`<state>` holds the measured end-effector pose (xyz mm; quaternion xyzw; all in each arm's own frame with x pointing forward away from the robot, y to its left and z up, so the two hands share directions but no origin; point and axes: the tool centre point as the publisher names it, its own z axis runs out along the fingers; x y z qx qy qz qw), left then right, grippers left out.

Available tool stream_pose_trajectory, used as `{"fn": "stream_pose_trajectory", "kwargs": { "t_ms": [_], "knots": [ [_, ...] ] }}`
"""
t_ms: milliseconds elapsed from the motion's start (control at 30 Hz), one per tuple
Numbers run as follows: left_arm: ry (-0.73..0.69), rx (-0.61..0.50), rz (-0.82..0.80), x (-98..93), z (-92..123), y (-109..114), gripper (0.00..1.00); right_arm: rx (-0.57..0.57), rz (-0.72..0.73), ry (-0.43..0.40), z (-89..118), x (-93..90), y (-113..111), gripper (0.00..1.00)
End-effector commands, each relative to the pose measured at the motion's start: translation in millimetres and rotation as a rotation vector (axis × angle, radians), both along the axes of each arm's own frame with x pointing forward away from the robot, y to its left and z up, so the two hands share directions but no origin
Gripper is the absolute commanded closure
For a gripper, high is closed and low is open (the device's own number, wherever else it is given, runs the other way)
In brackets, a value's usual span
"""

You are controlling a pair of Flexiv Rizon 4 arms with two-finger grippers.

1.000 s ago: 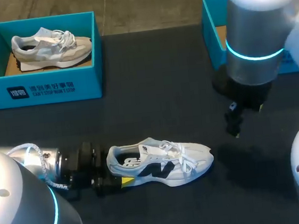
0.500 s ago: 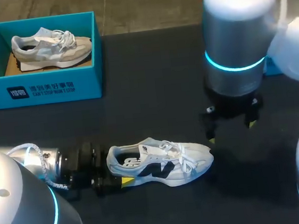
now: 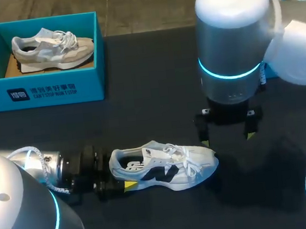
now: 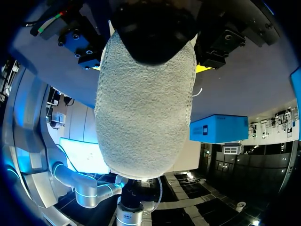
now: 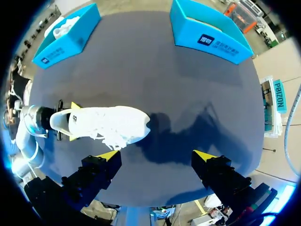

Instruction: Take the shoe out of the shoebox, open the shoe tongue, remove and reinsert the insole, then place the shoe into the shoebox

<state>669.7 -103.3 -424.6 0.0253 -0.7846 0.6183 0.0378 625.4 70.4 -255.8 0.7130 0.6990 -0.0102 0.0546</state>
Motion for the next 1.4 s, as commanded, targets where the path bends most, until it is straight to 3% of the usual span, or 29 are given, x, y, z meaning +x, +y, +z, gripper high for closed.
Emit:
{"fn": "stream_pose_trajectory", "kwargs": {
  "t_ms": [33,200,333,833,1067,1100,1400],
  "knots": [
    [0.001,0.002,0.001,-1.0,-6.0,1.8,1.0,-0.09,-0.027,-0.038,-5.1,-13.1,43.8,0.0],
    [0.001,0.002,0.001,-1.0,-6.0,1.8,1.0,-0.193,-0.036,-0.062,-8.2,-21.6,90.8,0.0],
    [0.001,0.002,0.001,-1.0,-6.0,1.8,1.0,-0.243,-0.058,-0.082,-6.1,-24.3,111.1,0.0],
    [0.001,0.002,0.001,-1.0,-6.0,1.8,1.0,-0.333,-0.084,-0.104,-17.9,-20.5,152.9,0.0],
    [0.001,0.002,0.001,-1.0,-6.0,1.8,1.0,-0.335,-0.085,-0.107,-18.2,-21.2,155.9,0.0],
    [0.001,0.002,0.001,-1.0,-6.0,1.8,1.0,-0.439,-0.141,-0.13,-21.6,-19.0,180.5,0.0],
    [0.001,0.002,0.001,-1.0,-6.0,1.8,1.0,-0.509,-0.174,-0.116,-37.1,-9.4,204.2,0.0]
  ]
}}
